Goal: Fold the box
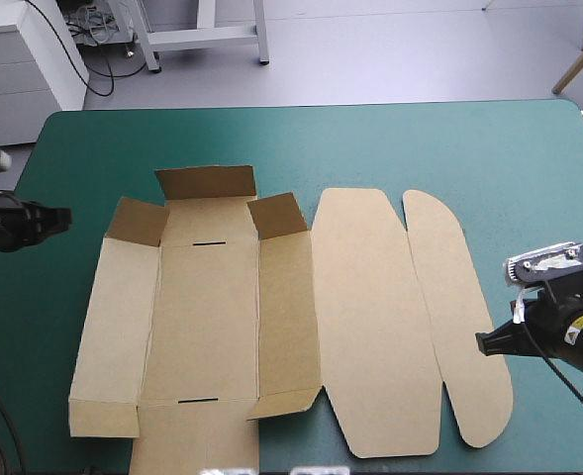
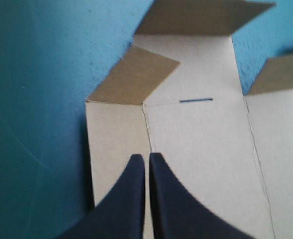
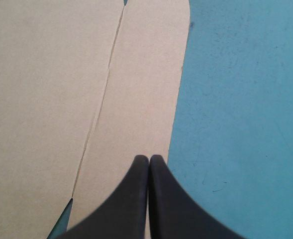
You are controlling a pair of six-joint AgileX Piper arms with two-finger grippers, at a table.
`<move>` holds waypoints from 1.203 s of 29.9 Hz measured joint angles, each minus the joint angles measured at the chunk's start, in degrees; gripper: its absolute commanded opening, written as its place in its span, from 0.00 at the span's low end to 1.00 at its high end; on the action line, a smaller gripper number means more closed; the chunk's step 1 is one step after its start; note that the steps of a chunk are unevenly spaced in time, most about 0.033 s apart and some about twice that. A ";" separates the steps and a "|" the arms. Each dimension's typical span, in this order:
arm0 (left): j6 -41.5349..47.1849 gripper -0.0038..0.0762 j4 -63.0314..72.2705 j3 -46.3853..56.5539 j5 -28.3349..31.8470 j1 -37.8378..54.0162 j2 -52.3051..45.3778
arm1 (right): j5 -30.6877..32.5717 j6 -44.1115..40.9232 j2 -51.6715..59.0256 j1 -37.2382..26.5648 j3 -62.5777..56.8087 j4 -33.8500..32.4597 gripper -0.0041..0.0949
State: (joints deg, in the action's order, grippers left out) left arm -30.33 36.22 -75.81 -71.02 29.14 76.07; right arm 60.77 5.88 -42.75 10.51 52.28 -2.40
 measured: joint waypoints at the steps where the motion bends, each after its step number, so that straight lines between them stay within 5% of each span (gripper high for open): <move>1: -0.18 0.07 1.86 0.00 0.00 2.62 0.00 | 0.00 0.00 -0.01 0.00 0.00 -0.23 0.02; 10: -0.69 0.06 8.83 0.00 0.05 18.20 0.00 | -0.08 0.03 0.01 0.00 0.00 -1.00 0.02; 18: 2.09 0.10 6.42 0.00 1.26 19.73 0.00 | -0.13 0.21 0.01 0.00 0.00 -1.37 0.02; 23: 2.21 0.33 6.29 0.00 0.25 19.73 0.00 | -0.19 0.21 0.01 0.00 0.00 -1.41 0.02; 31: 2.30 0.90 4.87 0.00 0.18 19.73 0.00 | -0.80 0.21 0.01 0.00 0.00 -1.41 0.02; 36: 4.56 0.94 0.22 0.00 0.13 19.73 0.00 | -0.85 0.21 0.01 0.00 0.00 -1.41 0.02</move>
State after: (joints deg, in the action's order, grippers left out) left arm -25.77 36.44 -75.81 -70.89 48.87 76.07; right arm 59.92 6.09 -42.74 10.51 52.28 -3.81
